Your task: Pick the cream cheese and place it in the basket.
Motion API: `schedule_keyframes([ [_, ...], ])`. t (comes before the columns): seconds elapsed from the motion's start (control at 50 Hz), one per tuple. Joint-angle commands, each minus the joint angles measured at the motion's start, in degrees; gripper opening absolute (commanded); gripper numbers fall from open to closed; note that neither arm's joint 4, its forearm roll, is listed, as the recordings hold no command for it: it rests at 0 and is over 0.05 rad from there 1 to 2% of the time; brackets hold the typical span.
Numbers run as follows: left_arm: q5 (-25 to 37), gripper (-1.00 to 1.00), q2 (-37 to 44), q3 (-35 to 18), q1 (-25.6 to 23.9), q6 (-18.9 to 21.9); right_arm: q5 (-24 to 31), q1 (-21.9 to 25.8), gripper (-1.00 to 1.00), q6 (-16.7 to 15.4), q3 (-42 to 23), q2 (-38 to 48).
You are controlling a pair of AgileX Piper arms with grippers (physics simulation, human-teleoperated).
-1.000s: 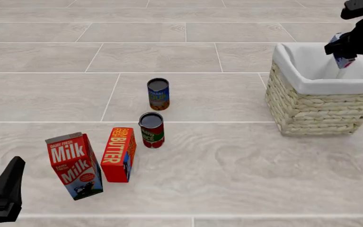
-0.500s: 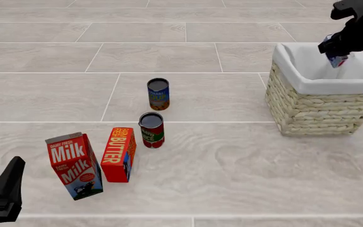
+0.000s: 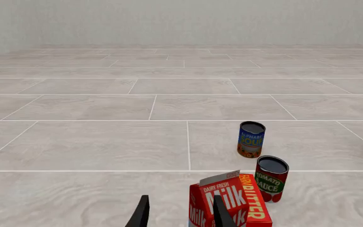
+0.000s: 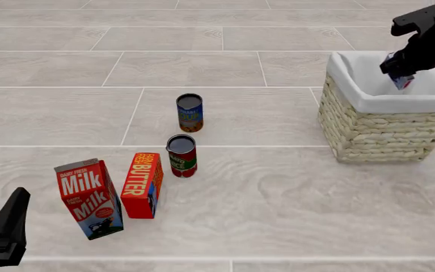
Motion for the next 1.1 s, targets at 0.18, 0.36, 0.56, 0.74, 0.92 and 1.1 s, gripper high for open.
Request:
schedule_keyframes([
  [0.18,0.0,1.00,0.0,0.0,0.0,0.0,0.9,-1.3,-1.00,-1.4,-3.6,2.7],
  [0.36,0.0,1.00,0.0,0.0,0.0,0.0,0.9,-1.6,-1.00,-2.2,-5.2,4.3],
  [0.56,0.0,1.00,0.0,0.0,0.0,0.0,1.6,-1.2,-1.00,-3.1,-6.6,5.8],
  [0.74,0.0,1.00,0.0,0.0,0.0,0.0,0.8,-1.5,-1.00,-5.3,-5.7,6.2],
  [0.92,0.0,1.00,0.0,0.0,0.0,0.0,0.5,-1.9,-1.00,-5.6,-5.6,6.2],
  [1.1,0.0,1.00,0.0,0.0,0.0,0.0,0.4,-2.7,1.00,-7.0,-5.0,6.0],
])
